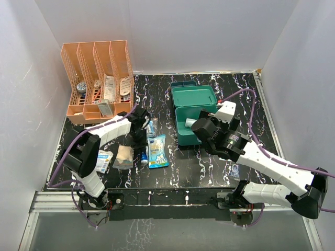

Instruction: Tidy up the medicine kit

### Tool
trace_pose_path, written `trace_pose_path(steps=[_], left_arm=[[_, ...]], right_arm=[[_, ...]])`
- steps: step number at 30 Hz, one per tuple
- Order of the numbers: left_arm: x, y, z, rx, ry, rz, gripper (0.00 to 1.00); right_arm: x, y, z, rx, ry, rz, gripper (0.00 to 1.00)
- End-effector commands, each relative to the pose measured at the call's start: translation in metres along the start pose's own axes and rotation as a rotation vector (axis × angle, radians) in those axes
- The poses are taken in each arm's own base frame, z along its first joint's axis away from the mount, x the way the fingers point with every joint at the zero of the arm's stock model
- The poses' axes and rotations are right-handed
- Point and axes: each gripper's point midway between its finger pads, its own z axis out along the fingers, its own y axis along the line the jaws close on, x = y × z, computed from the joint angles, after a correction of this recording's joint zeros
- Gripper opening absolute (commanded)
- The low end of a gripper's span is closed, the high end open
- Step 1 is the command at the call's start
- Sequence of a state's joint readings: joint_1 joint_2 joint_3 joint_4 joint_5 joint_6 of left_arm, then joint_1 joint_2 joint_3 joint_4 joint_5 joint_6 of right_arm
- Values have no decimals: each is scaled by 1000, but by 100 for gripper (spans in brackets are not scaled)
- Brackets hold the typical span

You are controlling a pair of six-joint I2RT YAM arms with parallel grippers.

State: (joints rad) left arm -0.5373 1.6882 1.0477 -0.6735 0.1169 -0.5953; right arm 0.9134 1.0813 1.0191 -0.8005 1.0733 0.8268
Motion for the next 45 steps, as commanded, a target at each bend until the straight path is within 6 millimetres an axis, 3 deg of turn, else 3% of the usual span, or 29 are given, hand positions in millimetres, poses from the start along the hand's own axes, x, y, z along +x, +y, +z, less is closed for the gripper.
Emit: trace_pose_path(steps=[1,6,10,15,24,30,37,45], left_arm=[[-12,-4,-8,-3,-38,43,0],[-31,-12,-33,23,-119,161,0],[-61,-26,-67,32,-222,281,0],[-94,-51,-106,51,-317,410,0],[-132,-128,-160,163,-475,713,0],[-116,-196,-188,235,-520,984,0],[-108,-237,-184,348,-507,1173,0],[-117,-250,-157,333,-533,1462,0]], right_arm=[[-6,4,0,-23,-18,30,97],[-3,12,0,-51,4,7,98],[-11,19,1,-70,43,-3,98],[-26,31,24,-169,174,-42,98],[-8,39,52,-290,371,-190,98],[-23,9,70,-242,365,-138,98],[-42,-34,80,-129,313,-88,98],[-50,-71,79,-40,277,-53,98]])
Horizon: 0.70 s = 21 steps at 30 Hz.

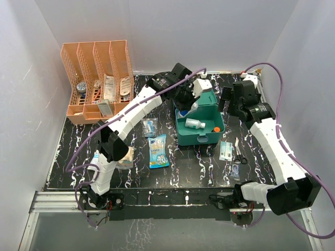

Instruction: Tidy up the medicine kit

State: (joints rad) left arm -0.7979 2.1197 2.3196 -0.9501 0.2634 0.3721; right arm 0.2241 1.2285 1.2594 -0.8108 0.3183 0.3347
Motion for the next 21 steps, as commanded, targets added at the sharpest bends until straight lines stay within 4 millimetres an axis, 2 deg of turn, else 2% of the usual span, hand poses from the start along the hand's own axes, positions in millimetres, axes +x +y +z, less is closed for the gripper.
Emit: trace_pose_path(steps=[1,12,21], left_arm=[[-3,1,7,50,-14,201,0],[13,-3,47,151,23,427,0],[40,8,94,136,113,463,0]], right_arm=[[-12,-20,-12,35,-67,24,98],[-6,-37,-23,62,-84,51,98],[2,-40,-26,62,-78,47,98]])
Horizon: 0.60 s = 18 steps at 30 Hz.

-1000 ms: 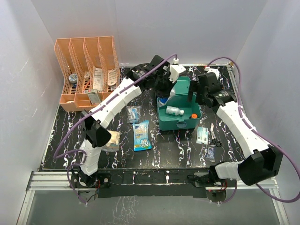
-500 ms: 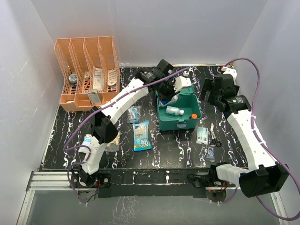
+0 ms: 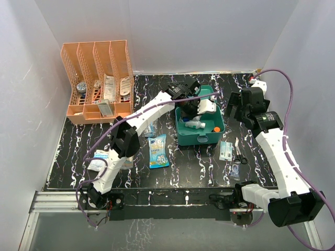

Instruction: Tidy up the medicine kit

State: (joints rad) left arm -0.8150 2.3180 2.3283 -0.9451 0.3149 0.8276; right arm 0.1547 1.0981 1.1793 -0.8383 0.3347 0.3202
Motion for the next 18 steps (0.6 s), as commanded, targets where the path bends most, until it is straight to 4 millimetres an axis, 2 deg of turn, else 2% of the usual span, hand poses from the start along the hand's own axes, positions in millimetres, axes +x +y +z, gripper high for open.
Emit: trace_pose_path(steps=[1,8,15,16,18], left_arm=[[-2,10,10,-32,6,41,0],[10,13,28,-38,38,-4,0],[10,16,23,-78,42,-47,65],[8,16,21,-83,35,-51,70],[2,18,14,-96,18,-57,72]], right_arm=[[-8,-3,-6,-4,-46,12,98],[1,-3,-1,-8,-28,7,98],[3,-1,0,-16,-26,9,98],[3,-1,0,-18,-26,9,98],[4,0,0,-21,-24,12,98]])
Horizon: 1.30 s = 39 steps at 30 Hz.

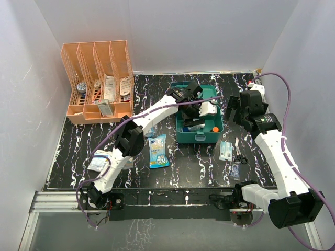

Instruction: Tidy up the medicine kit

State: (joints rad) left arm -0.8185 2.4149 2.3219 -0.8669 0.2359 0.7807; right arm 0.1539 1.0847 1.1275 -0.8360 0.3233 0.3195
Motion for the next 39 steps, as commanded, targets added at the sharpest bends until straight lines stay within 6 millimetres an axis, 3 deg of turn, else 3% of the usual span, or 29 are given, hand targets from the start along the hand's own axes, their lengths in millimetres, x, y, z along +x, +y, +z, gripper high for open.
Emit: trace_pose_path(steps=[1,5,8,14,17,20,23,26,34,39], left_arm=[[-24,7,-36,-63,-65,-20,73],[-41,9,-71,-98,-117,-57,73],[-55,4,-110,-123,-174,-81,72],[-64,-13,-211,-256,-285,-101,71],[-43,-15,-250,-362,-282,-123,71],[16,-9,-262,-410,-223,-248,77],[81,-2,-258,-373,-187,-495,77],[122,1,-238,-328,-155,-749,74],[140,20,-176,-279,-95,-1150,69],[164,16,-139,-273,48,-1384,67]], right_arm=[[-12,2,-5,-24,-60,24,98],[-10,0,-6,-24,-61,23,99],[-7,-1,-7,-21,-58,18,98],[-4,-1,-7,-26,-54,16,98],[-5,0,-6,-32,-56,17,98],[-5,4,-3,-46,-53,17,98],[-4,10,2,-66,-43,15,98],[-2,16,7,-88,-33,21,98],[-1,13,10,-70,-30,24,98],[2,10,9,-58,-31,26,98]])
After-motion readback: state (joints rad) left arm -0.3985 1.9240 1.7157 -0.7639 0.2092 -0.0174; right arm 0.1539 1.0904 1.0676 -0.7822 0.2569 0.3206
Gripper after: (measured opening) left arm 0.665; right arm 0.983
